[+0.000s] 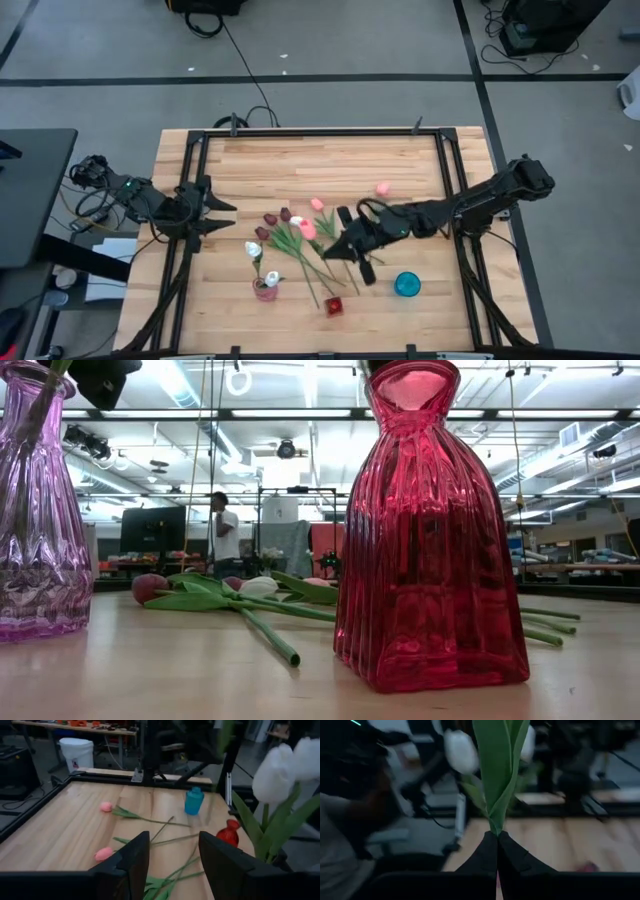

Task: Sort flowers into vase by color
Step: Put the middle pink flower into the red vase

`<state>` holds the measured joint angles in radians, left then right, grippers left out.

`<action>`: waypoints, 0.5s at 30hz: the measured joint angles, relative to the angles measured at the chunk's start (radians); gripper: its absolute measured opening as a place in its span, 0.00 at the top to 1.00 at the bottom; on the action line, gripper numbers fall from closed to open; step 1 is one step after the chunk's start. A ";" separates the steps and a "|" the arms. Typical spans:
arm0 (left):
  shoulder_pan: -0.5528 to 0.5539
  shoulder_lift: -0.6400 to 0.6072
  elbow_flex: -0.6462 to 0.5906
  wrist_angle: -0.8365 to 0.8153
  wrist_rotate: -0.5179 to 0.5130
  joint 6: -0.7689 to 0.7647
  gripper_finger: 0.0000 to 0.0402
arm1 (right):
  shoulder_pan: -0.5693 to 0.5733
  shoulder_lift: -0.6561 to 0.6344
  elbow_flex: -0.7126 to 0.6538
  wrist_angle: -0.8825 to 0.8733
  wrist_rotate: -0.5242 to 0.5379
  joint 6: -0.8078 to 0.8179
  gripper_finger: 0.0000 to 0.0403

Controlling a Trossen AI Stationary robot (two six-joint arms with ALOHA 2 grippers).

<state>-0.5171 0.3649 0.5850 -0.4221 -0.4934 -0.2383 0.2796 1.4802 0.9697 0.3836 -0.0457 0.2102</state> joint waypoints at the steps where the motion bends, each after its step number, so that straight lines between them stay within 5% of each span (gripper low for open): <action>1: 0.000 0.000 0.000 0.015 -0.011 -0.002 0.56 | 0.010 -0.003 -0.008 0.023 0.000 0.004 0.98; 15: 0.000 0.000 0.000 0.060 -0.073 0.009 0.56 | 0.096 0.009 -0.008 0.140 0.001 0.004 0.98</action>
<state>-0.5171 0.3649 0.5850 -0.3618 -0.5665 -0.2290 0.3754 1.4889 0.9619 0.5240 -0.0451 0.2138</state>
